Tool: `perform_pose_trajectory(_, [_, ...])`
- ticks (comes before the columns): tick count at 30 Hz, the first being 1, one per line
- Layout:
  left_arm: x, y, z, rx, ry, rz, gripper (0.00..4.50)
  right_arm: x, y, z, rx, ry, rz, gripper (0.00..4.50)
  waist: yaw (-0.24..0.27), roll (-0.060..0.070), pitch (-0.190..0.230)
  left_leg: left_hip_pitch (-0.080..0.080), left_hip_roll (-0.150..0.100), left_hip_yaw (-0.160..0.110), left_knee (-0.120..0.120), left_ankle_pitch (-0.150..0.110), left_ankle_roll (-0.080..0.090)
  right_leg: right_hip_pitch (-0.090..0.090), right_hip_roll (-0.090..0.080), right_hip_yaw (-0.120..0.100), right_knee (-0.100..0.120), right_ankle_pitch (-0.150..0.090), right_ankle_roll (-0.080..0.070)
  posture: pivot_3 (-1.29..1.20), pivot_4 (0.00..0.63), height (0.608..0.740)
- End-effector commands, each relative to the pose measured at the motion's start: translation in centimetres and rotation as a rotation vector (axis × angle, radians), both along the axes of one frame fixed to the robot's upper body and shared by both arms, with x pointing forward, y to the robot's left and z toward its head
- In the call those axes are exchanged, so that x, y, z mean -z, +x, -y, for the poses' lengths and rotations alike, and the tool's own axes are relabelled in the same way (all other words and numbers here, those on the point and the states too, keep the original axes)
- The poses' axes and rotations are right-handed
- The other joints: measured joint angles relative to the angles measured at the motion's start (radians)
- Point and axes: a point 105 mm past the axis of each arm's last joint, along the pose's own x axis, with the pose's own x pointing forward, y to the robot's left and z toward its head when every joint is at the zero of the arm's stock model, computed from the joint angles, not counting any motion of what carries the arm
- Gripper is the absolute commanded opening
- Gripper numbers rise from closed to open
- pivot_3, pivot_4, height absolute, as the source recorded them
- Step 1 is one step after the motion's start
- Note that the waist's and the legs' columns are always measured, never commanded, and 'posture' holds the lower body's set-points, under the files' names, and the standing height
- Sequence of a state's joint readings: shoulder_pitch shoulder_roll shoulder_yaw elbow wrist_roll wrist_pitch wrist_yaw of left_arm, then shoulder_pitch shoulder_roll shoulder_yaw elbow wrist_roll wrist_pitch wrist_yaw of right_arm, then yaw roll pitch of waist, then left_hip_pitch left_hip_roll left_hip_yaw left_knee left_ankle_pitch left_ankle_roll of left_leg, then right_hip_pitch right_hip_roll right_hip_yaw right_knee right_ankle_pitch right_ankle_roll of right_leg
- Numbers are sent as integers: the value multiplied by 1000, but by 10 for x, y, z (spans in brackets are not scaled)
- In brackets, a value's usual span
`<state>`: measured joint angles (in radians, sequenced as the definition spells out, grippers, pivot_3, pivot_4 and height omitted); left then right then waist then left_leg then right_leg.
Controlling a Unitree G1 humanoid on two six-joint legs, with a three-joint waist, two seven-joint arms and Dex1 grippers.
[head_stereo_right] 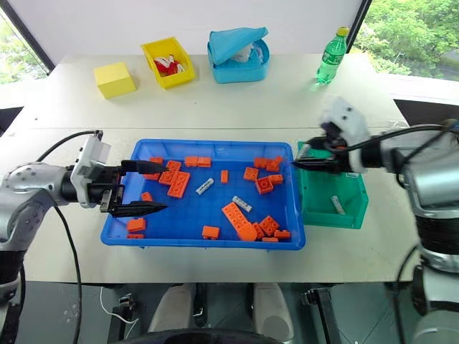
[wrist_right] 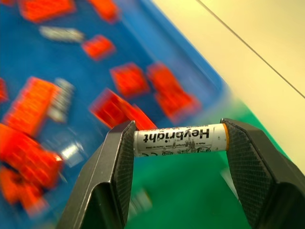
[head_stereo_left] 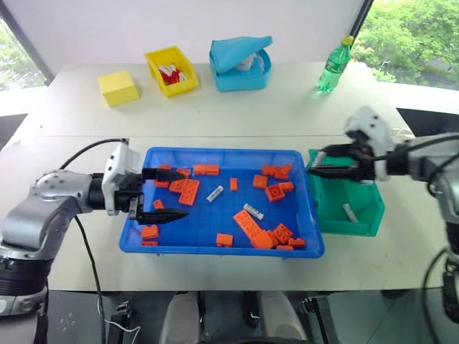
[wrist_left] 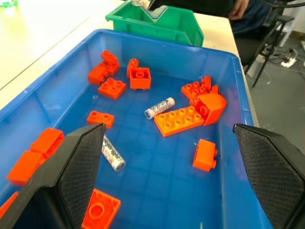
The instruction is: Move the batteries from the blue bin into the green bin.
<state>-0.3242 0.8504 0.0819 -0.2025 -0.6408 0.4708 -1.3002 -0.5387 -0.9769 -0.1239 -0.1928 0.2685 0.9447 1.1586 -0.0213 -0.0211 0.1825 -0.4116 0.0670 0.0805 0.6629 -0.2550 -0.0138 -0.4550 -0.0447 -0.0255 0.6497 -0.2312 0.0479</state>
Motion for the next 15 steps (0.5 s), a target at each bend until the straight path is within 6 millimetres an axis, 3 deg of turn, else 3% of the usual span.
perform_pose_trajectory(1, [-8, 2, 2, 22, 2, 47, 4500, -8, -3, 15, 44, -9, 48, 2212, 2, 0, 0, 0, 0, 0, 0, 0, 0, 0, 0, 0, 0, 0, 0, 0, 150, 736])
perform_pose_trajectory(2, [-9, 2, 2, 23, 2, 49, 4500, -4, -4, 19, 57, -19, 38, 2212, 3, 0, 0, 1, 0, 0, 0, 0, 0, 1, 0, 0, 0, 0, 0, 0, 150, 736])
perform_pose_trajectory(6, [-11, 5, 3, 29, 1, 57, 4500, 5, 3, 27, 66, -72, 49, 4199, 5, 0, 0, 1, 0, 0, 1, 0, 0, 2, -1, 0, 0, 0, 0, 0, 150, 736])
perform_pose_trajectory(7, [-11, 5, 3, 30, 1, 59, 4500, 4, 7, 25, 55, -86, 65, 4442, 5, 0, 0, 1, -1, 0, 1, 0, 0, 2, -1, 0, -1, 0, 0, 0, 150, 736])
perform_pose_trajectory(10, [-13, 6, 3, 28, 1, 68, 4500, -3, 16, 5, -31, -93, 101, 4442, 3, 0, 0, 1, -1, 0, 1, 0, 0, 3, -1, 1, -1, 0, 0, 0, 150, 736])
perform_pose_trajectory(15, [-15, 5, 2, 24, 0, 76, 4500, -15, 25, -80, -359, -63, 159, 4442, -14, 0, 0, 2, 0, -1, 1, 0, 0, 2, 1, 1, 1, 0, 0, 0, 150, 736])
